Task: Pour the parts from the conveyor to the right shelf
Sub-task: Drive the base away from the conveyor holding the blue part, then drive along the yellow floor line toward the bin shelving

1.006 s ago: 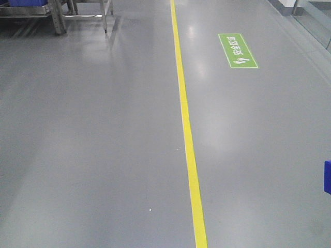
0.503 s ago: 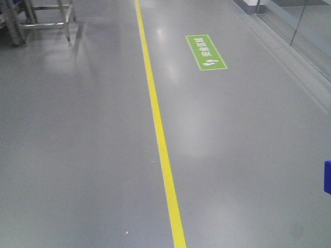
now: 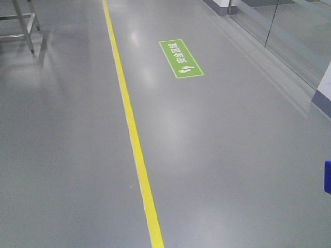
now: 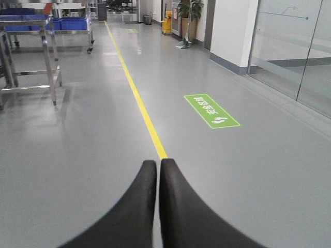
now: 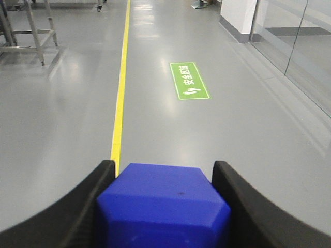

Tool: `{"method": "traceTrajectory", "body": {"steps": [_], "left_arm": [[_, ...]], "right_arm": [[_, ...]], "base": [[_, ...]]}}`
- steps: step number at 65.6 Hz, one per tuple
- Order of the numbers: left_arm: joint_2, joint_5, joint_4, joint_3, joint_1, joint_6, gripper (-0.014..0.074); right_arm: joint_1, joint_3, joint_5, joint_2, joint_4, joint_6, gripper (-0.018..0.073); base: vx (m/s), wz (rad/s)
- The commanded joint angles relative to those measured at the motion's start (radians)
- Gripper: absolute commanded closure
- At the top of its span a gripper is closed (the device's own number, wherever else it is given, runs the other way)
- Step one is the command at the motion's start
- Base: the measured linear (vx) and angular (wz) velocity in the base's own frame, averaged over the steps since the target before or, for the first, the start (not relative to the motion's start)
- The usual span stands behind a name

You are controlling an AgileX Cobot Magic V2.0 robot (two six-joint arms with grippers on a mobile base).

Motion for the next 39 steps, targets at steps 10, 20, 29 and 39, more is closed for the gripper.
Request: {"method": "traceTrajectory", "body": {"steps": [10,20,29,39], "left_arm": [[-0.012,-0.072,-0.008,-0.019,0.003,-0.008,0.0603],[-0.012,-0.072,-0.008,-0.019,0.003,-0.008,0.0603],[-0.012,-0.072,-0.008,-0.019,0.003,-0.008,0.0603],[-0.012,-0.072,-0.008,-0.019,0.003,-0.008,0.0603]], "right_arm": [[0.000,-0.029,-0.077,0.006,0.001,0.000,0.0564],[0.000,-0.029,-0.077,0.006,0.001,0.000,0.0564],[0.000,-0.029,-0.077,0.006,0.001,0.000,0.0564],[0.000,-0.029,-0.077,0.006,0.001,0.000,0.0564]], "base": [[0.48,-0.08],[0.51,0.06],[0.55,0.21],[0.58,0.29]]}}
